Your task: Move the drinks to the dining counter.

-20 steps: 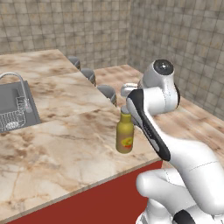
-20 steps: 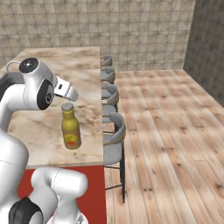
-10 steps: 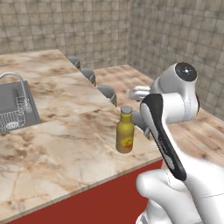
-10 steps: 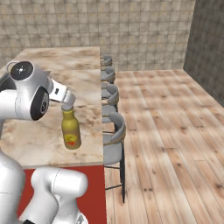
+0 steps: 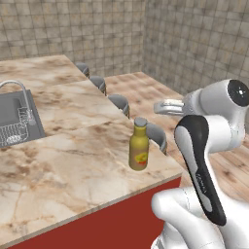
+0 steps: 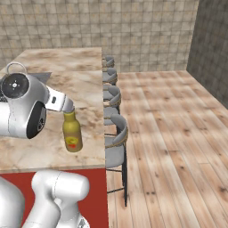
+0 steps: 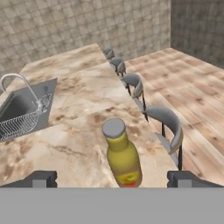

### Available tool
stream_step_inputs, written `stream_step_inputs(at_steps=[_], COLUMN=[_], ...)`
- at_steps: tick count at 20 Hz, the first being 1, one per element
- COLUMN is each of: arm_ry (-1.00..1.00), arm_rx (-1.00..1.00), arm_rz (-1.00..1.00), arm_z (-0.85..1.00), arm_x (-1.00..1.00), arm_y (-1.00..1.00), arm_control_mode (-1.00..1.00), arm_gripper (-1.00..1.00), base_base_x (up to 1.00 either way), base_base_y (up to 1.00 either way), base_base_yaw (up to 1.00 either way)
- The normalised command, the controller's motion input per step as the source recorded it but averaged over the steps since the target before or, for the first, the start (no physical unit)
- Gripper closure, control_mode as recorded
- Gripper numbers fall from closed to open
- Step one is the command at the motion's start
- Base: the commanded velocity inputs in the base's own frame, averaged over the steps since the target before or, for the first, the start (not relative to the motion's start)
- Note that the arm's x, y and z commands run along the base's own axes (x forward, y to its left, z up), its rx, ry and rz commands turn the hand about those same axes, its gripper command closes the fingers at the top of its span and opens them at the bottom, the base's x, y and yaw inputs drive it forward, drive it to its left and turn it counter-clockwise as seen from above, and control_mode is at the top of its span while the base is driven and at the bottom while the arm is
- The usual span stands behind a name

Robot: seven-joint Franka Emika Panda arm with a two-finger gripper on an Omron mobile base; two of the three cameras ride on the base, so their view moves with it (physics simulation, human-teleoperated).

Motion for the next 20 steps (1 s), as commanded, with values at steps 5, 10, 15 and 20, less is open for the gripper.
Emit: stream_step_inputs(at_steps=[5,10,15,20], arm_ry=[0.00,0.00,0.00,0.00], arm_rx=[0.00,-0.04,-0.13,-0.16], arm_rz=[0.00,0.00,0.00,0.00], arm_z=[0.34,0.16,0.00,0.00], arm_x=[-0.26,-0.21,-0.22,-0.34], arm_y=[-0.14,-0.01,-0.08,-0.19], arm_control_mode=[-1.00,-1.00,-1.00,-1.00], arm_gripper=[-1.00,-1.00,-1.00,-1.00], base_base_x=[0.00,0.00,0.00,0.00], base_base_y=[0.00,0.00,0.00,0.00], base_base_yaw=[0.00,0.00,0.00,0.00])
